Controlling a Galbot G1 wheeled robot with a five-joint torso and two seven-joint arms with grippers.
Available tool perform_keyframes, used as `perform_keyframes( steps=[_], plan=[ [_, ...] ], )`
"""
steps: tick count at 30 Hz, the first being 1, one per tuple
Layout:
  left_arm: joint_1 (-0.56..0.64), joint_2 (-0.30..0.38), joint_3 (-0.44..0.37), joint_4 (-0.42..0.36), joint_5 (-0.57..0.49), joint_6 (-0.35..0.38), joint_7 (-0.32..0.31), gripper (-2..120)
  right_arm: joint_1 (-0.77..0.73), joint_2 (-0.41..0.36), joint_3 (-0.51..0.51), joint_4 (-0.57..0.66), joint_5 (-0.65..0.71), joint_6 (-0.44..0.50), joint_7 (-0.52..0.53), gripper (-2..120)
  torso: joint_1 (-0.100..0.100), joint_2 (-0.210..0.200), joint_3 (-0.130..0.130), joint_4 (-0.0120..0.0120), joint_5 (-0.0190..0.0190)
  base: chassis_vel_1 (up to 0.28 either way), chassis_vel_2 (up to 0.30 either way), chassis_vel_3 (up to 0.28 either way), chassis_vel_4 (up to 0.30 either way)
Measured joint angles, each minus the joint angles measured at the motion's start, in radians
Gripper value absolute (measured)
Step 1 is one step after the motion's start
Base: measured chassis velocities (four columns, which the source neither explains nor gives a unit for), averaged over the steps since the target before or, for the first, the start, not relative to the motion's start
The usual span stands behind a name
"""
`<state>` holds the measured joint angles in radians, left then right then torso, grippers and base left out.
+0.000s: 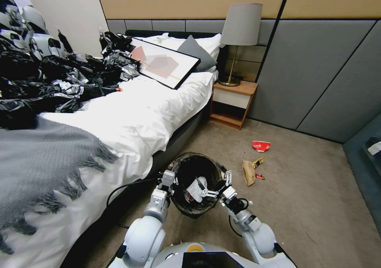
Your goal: Pick up the trash bin, then pick up the garbage from the floor and place it into the trash bin.
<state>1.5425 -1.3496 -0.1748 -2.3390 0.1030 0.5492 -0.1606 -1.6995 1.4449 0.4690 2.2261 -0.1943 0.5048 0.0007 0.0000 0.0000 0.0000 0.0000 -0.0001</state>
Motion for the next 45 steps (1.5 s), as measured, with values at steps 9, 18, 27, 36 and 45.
perform_keyframes(
  steps=[9, 18, 27, 36, 45],
  plan=[
    [-0.003, 0.013, -0.027, -0.009, -0.02, -0.002, -0.003, 1, -0.126, 0.08, 0.019, 0.034, 0.01, -0.042, 0.19, 100, 0.0, 0.0, 0.0, 0.0001, 0.0, 0.0, 0.0, 0.0, 0.0],
    [0.002, 0.007, -0.031, -0.017, -0.023, -0.002, -0.005, 1, -0.137, 0.112, 0.029, 0.008, 0.026, -0.03, 0.202, 100, 0.0, 0.0, 0.0, 0.0001, 0.0001, 0.0, 0.0, 0.0, 0.0],
    [0.005, 0.011, -0.038, -0.026, -0.023, 0.001, -0.005, 1, -0.102, 0.097, 0.068, -0.004, 0.092, -0.049, 0.176, 100, 0.0, 0.0, 0.0, 0.0001, 0.0001, 0.0, 0.0, 0.0, 0.0],
    [0.013, 0.009, -0.045, -0.037, -0.021, 0.002, -0.005, 1, 0.034, 0.021, 0.071, -0.046, 0.195, -0.214, 0.15, 100, 0.0, 0.0, 0.0, 0.0002, 0.0002, 0.0, 0.0, 0.0, 0.0],
    [0.019, 0.002, -0.053, -0.043, -0.019, 0.002, -0.005, 1, 0.244, -0.058, 0.023, -0.216, 0.319, -0.55, 0.132, 100, 0.0, 0.0, 0.0, 0.0001, 0.0, 0.0, 0.0, 0.0, 0.0]
  ],
)
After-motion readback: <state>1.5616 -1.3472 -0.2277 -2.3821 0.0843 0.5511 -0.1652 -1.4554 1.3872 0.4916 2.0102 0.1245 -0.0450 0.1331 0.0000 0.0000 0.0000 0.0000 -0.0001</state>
